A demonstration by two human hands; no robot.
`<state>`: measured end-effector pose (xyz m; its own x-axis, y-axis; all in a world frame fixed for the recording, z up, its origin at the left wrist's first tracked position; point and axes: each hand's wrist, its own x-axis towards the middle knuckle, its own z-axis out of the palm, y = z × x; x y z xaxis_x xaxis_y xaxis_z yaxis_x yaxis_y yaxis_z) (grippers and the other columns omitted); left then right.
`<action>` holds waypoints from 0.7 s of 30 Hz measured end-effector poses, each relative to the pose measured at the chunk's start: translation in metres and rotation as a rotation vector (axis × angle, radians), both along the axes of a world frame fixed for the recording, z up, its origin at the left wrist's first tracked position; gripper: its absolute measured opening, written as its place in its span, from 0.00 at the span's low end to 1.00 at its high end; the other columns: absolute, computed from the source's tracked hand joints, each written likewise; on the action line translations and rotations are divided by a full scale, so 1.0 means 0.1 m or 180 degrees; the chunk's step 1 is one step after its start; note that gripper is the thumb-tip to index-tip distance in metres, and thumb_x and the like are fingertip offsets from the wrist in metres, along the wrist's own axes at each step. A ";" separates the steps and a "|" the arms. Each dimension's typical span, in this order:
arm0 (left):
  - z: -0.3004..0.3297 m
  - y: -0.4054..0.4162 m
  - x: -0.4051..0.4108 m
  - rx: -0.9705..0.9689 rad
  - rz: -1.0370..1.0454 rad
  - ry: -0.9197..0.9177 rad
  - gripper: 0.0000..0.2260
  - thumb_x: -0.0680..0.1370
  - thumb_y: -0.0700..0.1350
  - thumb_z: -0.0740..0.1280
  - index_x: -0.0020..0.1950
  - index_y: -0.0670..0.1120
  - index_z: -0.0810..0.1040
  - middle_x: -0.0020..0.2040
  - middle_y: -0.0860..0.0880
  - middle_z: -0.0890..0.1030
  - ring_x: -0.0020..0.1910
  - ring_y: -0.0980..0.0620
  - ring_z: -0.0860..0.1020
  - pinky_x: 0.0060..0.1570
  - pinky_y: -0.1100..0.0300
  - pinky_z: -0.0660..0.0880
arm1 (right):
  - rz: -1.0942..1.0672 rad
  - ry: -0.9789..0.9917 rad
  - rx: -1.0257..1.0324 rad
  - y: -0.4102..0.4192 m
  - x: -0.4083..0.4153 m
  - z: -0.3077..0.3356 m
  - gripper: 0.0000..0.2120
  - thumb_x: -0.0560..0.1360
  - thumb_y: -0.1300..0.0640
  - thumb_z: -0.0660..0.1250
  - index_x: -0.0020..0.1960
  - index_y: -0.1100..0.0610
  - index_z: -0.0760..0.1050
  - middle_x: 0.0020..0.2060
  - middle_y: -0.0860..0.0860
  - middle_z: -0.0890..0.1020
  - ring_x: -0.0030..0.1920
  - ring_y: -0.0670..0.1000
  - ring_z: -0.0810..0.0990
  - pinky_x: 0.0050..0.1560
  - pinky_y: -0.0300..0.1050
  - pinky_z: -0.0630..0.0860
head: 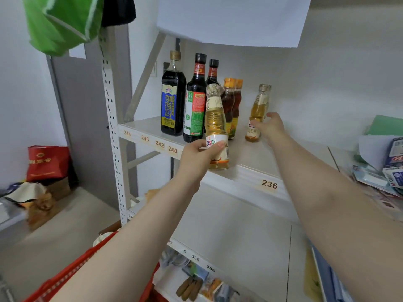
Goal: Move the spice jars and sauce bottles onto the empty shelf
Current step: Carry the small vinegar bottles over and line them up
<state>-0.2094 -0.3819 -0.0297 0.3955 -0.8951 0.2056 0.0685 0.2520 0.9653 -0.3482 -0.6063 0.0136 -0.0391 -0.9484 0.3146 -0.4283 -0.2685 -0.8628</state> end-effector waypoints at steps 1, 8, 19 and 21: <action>-0.01 0.00 0.01 0.0015 0.0013 -0.0012 0.14 0.74 0.48 0.71 0.56 0.41 0.80 0.47 0.43 0.84 0.39 0.52 0.81 0.32 0.70 0.76 | -0.0023 -0.0032 -0.0020 -0.02 0.04 -0.02 0.30 0.71 0.52 0.74 0.68 0.59 0.66 0.63 0.56 0.76 0.62 0.57 0.76 0.60 0.49 0.73; -0.09 -0.04 0.13 0.0131 0.0118 -0.0121 0.15 0.74 0.51 0.71 0.56 0.44 0.80 0.48 0.44 0.84 0.46 0.48 0.83 0.40 0.64 0.78 | -0.0226 -0.0154 -0.0050 -0.16 0.15 -0.12 0.30 0.69 0.52 0.75 0.63 0.61 0.64 0.59 0.57 0.77 0.58 0.58 0.78 0.57 0.51 0.75; -0.11 -0.10 0.10 0.0119 0.0029 -0.0048 0.13 0.74 0.49 0.71 0.56 0.44 0.80 0.49 0.44 0.84 0.45 0.49 0.83 0.41 0.65 0.79 | -0.0350 0.0105 -0.0131 -0.24 0.17 -0.20 0.21 0.71 0.55 0.73 0.61 0.60 0.73 0.57 0.57 0.80 0.56 0.57 0.80 0.49 0.43 0.72; -0.11 -0.10 0.10 0.0077 0.0014 -0.0028 0.14 0.74 0.48 0.71 0.56 0.43 0.80 0.49 0.43 0.84 0.44 0.49 0.83 0.41 0.64 0.80 | -0.0371 0.0075 -0.0139 -0.23 0.15 -0.20 0.21 0.71 0.55 0.73 0.61 0.61 0.73 0.57 0.57 0.80 0.56 0.57 0.80 0.51 0.45 0.73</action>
